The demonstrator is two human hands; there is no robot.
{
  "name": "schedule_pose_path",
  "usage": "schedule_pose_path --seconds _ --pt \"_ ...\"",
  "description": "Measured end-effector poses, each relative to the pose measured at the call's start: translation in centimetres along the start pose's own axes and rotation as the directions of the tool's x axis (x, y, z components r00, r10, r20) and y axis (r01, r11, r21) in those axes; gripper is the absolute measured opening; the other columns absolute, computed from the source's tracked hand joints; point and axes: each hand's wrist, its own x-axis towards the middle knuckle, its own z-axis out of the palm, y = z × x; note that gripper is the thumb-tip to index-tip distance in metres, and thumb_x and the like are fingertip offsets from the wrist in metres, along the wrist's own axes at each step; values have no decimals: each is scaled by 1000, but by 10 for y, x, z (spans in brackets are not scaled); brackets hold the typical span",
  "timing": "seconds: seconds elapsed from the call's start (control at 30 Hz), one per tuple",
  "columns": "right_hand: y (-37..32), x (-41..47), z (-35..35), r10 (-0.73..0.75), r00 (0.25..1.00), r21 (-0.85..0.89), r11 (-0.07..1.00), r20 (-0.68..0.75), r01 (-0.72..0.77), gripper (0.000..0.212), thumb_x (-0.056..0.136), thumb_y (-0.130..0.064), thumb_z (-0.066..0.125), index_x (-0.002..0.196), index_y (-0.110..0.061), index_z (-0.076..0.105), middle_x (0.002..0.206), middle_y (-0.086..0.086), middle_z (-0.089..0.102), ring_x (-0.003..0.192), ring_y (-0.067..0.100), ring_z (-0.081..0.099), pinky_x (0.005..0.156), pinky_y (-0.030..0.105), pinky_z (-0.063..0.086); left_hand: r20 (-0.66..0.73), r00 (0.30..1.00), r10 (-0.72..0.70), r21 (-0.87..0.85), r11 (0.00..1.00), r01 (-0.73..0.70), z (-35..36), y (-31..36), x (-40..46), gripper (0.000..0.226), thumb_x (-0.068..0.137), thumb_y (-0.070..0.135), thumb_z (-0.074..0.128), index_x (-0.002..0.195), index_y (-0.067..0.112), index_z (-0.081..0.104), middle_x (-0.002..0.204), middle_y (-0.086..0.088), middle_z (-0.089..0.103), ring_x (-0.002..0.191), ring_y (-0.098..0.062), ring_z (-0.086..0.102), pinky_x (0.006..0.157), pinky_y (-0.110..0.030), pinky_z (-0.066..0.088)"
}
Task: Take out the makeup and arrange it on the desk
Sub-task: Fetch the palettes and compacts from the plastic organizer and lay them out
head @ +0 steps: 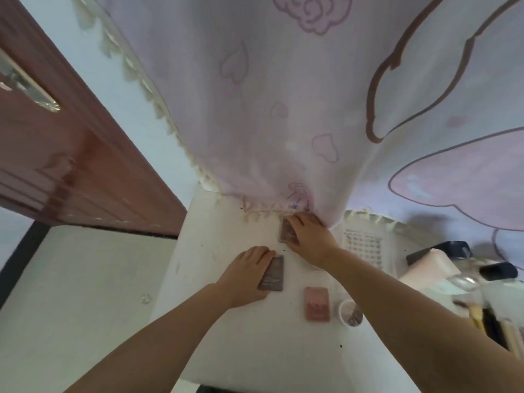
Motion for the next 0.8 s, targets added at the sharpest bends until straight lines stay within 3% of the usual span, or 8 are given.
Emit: schedule_pose_path --seconds 0.23,0.33,0.4,0.5,0.6,0.67,0.73,0.8 --pt "-10 -19 -9 121 992 35 992 -22 -120 55 92 -35 51 138 -10 35 148 10 29 136 29 29 105 41 38 71 996 62 3 998 -62 -17 -5 1 84 83 53 58 147 19 17 148 -3 23 136 -20 22 109 -33 24" --pt "-23 -50 -17 188 973 -9 982 -134 -191 48 95 -37 40 135 -11 42 144 9 38 131 29 39 99 40 40 23 992 122 37 992 -123 -32 -5 1 71 90 50 49 147 17 21 148 -6 26 136 -22 25 107 -35 27" --pt "-34 -77 -18 282 931 -2 957 -233 -291 56 92 -44 25 131 -12 50 139 10 47 126 31 47 101 42 37 -36 984 175 62 983 -173 -41 -1 1 63 93 43 46 146 14 26 146 -8 32 133 -25 30 104 -35 30" --pt "-55 -128 -3 442 819 1 880 -366 -475 55 92 -44 25 125 -14 57 132 11 56 120 33 54 101 53 39 -99 926 365 129 927 -352 -49 20 -4 60 89 45 38 136 8 44 128 -15 52 117 -34 51 95 -40 42" --pt "-78 -188 13 610 704 -43 744 -365 -667 52 95 -44 26 133 -19 52 139 8 51 129 29 48 103 57 36 -132 849 512 189 853 -486 -43 53 -10 63 85 47 33 128 5 53 123 -17 59 113 -36 57 91 -47 49" --pt "-96 -236 27 730 599 -16 630 -329 -777 53 98 -46 21 143 -23 37 151 6 35 140 27 31 112 56 17 -85 807 584 217 801 -558 -30 90 -25 65 88 50 28 136 10 45 135 -14 50 125 -32 47 102 -49 39" --pt "-114 -291 49 838 455 67 494 -300 -867 55 99 -49 17 149 -28 18 159 3 12 147 23 7 113 52 -6 52 746 664 282 706 -649 -9 130 -48 63 94 52 23 146 17 26 148 -7 32 138 -27 27 113 -48 20" --pt "-141 -348 75 923 283 144 327 -262 -934 57 98 -51 12 150 -29 11 160 2 5 147 22 0 113 53 -10 175 659 732 310 594 -742 15 168 -76 61 97 51 18 149 20 14 152 -4 23 142 -23 16 116 -48 7"
